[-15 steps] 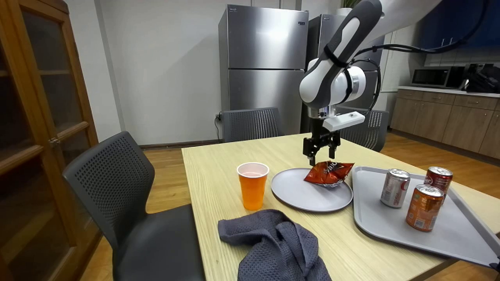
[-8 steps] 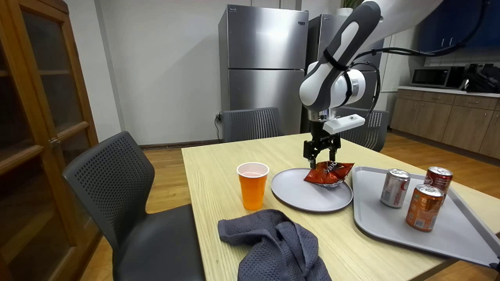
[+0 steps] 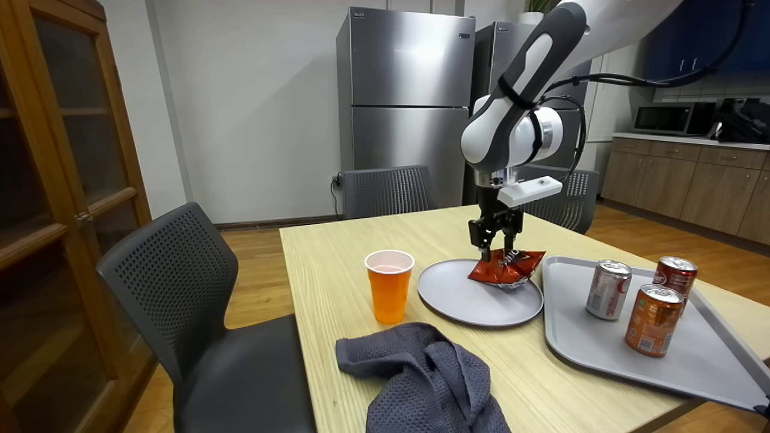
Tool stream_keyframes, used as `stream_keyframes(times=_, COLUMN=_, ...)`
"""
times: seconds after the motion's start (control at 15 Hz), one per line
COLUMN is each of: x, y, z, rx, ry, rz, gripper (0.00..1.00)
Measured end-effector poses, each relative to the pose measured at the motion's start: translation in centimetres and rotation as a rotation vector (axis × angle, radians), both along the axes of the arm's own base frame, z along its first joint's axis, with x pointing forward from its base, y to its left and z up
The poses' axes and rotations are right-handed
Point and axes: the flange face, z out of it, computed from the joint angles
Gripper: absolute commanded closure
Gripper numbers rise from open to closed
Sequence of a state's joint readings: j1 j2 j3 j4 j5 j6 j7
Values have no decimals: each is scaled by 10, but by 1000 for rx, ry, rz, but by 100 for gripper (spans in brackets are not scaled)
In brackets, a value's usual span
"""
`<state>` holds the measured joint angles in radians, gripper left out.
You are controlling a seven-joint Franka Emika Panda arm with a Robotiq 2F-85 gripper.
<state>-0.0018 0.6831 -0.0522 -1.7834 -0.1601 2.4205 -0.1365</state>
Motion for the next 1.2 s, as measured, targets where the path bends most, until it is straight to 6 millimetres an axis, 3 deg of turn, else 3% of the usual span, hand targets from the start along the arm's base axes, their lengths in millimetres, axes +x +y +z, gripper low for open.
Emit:
stream_keyframes(times=0.33, x=0, y=-1, z=0, rx=-2, ry=0, rz=-2, gripper=97)
stream_keyframes(times=0.4, x=0, y=-2, z=0, rx=-2, ry=0, rz=-2, gripper=100)
stream_keyframes(times=0.93, x=1, y=-3, z=1, rx=-3, ry=-2, rz=-3, gripper=100)
stream_keyframes(times=1.2, x=10, y=-12, z=12, rx=0, ry=-30, rz=-21, gripper=100)
